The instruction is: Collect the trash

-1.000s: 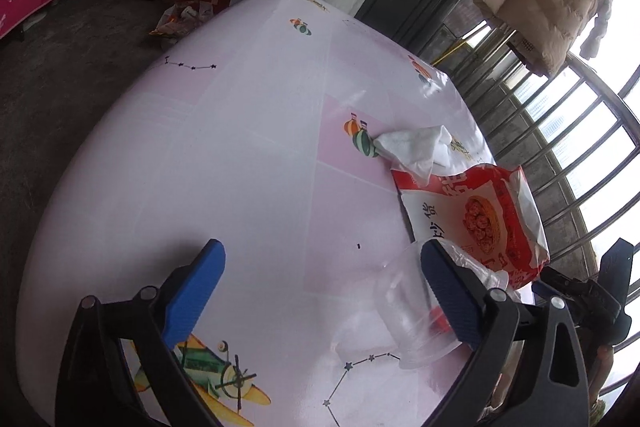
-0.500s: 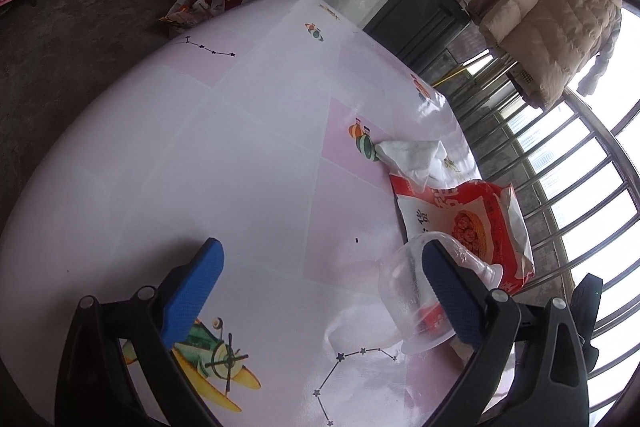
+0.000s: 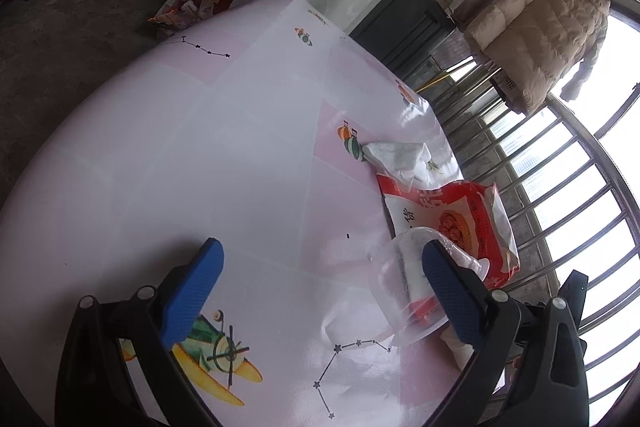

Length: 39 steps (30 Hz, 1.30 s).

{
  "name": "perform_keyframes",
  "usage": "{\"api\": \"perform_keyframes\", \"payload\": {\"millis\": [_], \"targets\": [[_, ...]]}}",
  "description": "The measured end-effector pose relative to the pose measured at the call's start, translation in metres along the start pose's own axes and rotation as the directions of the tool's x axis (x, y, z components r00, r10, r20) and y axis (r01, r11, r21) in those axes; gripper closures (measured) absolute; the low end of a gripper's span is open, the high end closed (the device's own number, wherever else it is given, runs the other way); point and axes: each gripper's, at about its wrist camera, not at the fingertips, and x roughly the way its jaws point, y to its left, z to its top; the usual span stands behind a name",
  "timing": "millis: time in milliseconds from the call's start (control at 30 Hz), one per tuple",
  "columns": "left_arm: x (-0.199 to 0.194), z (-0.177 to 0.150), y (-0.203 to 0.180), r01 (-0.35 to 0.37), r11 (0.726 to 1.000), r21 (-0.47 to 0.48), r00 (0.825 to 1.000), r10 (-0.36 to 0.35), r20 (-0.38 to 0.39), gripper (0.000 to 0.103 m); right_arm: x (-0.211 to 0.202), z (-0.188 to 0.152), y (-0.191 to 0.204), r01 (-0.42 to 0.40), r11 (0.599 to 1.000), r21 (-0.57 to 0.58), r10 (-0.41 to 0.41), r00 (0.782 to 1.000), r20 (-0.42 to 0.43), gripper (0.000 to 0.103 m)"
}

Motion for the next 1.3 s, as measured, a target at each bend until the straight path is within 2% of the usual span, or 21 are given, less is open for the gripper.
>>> {"api": "perform_keyframes", "payload": {"millis": [167, 533, 967, 1300], "targets": [[-0.001, 0.0, 0.0, 0.007, 1.0, 0.005, 1.0, -0.007, -0.004, 0.006, -0.004, -0.003, -0.006, -0.026, 1.0, 0.013, 0.026, 1.0, 0.017, 0.008], [-0.001, -0.001, 0.0, 0.014, 1.0, 0.013, 1.0, -0.014, -0.011, 0.006, -0.005, -0.003, -0.005, -0.022, 1.0, 0.003, 0.022, 1.0, 0.012, 0.008], [-0.001, -0.004, -0.004, 0.007, 1.0, 0.03, 1.0, -0.006, -0.008, 0.006, -0.011, 0.001, -0.022, -0.12, 0.99, 0.08, 0.119, 0.993, 0.016, 0.008], [-0.003, -0.004, -0.003, -0.003, 1.0, 0.027, 1.0, 0.003, 0.002, 0.008, -0.01, 0.001, -0.014, -0.089, 0.995, 0.042, 0.089, 0.996, 0.008, 0.008]]}}
